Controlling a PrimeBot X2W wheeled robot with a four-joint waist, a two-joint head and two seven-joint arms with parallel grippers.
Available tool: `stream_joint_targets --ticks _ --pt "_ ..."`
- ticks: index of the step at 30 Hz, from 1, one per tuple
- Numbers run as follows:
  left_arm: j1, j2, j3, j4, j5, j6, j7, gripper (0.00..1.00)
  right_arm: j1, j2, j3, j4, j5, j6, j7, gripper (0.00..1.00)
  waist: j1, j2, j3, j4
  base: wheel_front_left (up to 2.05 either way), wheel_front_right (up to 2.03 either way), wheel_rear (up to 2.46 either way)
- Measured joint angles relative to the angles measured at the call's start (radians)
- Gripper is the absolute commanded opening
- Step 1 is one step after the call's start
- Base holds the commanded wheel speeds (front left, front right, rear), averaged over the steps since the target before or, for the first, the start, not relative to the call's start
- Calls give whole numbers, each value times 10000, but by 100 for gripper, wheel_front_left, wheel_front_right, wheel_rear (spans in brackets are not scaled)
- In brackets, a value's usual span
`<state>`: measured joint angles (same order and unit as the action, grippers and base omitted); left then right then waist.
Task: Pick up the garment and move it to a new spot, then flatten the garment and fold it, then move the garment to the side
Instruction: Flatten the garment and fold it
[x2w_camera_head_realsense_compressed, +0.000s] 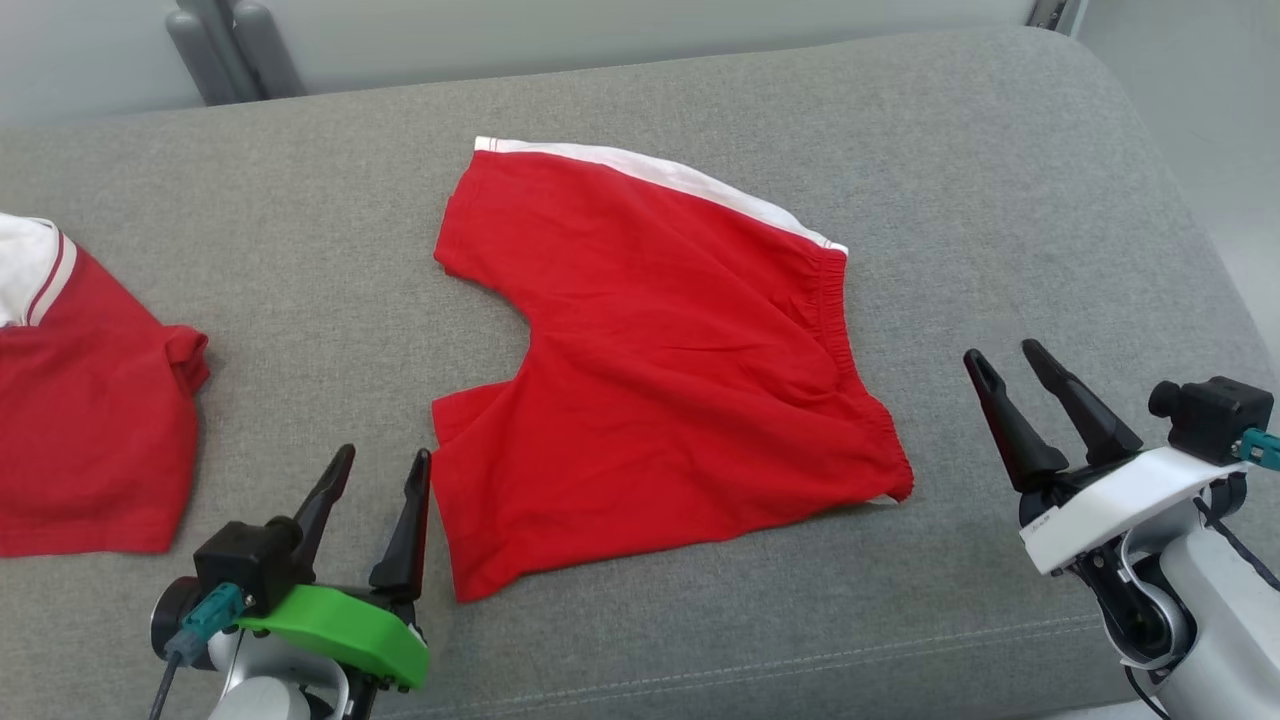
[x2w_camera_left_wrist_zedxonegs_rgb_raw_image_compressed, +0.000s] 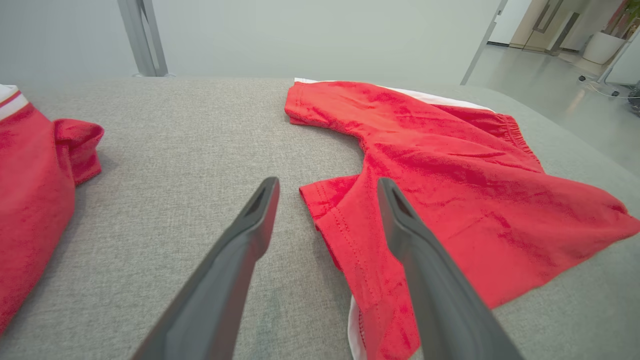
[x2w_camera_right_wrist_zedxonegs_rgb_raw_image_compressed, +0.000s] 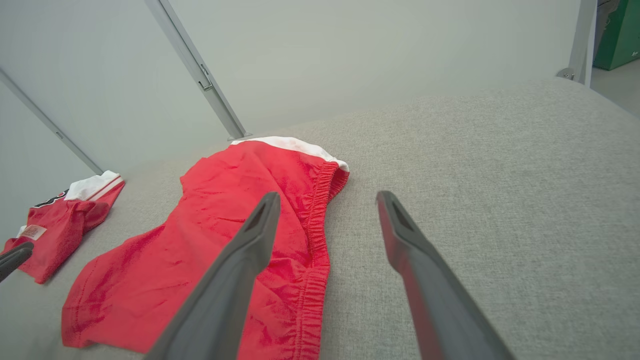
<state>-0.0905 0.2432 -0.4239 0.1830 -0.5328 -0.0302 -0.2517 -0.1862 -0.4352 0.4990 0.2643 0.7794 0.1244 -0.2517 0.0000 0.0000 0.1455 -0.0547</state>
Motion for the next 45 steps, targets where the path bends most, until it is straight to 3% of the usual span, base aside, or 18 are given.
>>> stream_joint_targets --ticks 7,16,37,38,40,42,44,45 --pt "196 -734 614 -391 288 316 -2 100 380 922 -1214 -573 -980 -117 0 100 0 0 38 46 0 0 0" --pt "1058 -736 -309 644 508 -314 0 100 1595 1227 -407 439 -1116 -102 0 100 0 0 40 72 0 0 0" --pt "477 -1072 -658 2040 667 -660 0 100 863 1699 102 1699 -1570 -13 0 100 0 0 107 252 0 0 0" --pt "429 -1080 -665 2094 667 -679 0 96 850 1718 104 1747 -1570 -13 0 99 0 1 105 259 0 0 0" --pt "351 -1120 -679 2207 667 -713 0 94 810 1760 107 1829 -1572 -13 0 95 0 0 99 267 0 0 0" --pt "272 -1177 -686 2295 667 -725 0 82 717 1804 138 1875 -1578 -13 0 76 0 0 95 269 0 0 0" --pt "244 -1233 -702 2362 667 -744 0 47 615 1831 205 1875 -1643 -13 0 47 0 0 92 268 0 0 0" --pt "240 -1244 -709 2406 667 -752 0 40 570 1839 251 1875 -1645 -13 0 28 0 0 91 266 0 0 0"
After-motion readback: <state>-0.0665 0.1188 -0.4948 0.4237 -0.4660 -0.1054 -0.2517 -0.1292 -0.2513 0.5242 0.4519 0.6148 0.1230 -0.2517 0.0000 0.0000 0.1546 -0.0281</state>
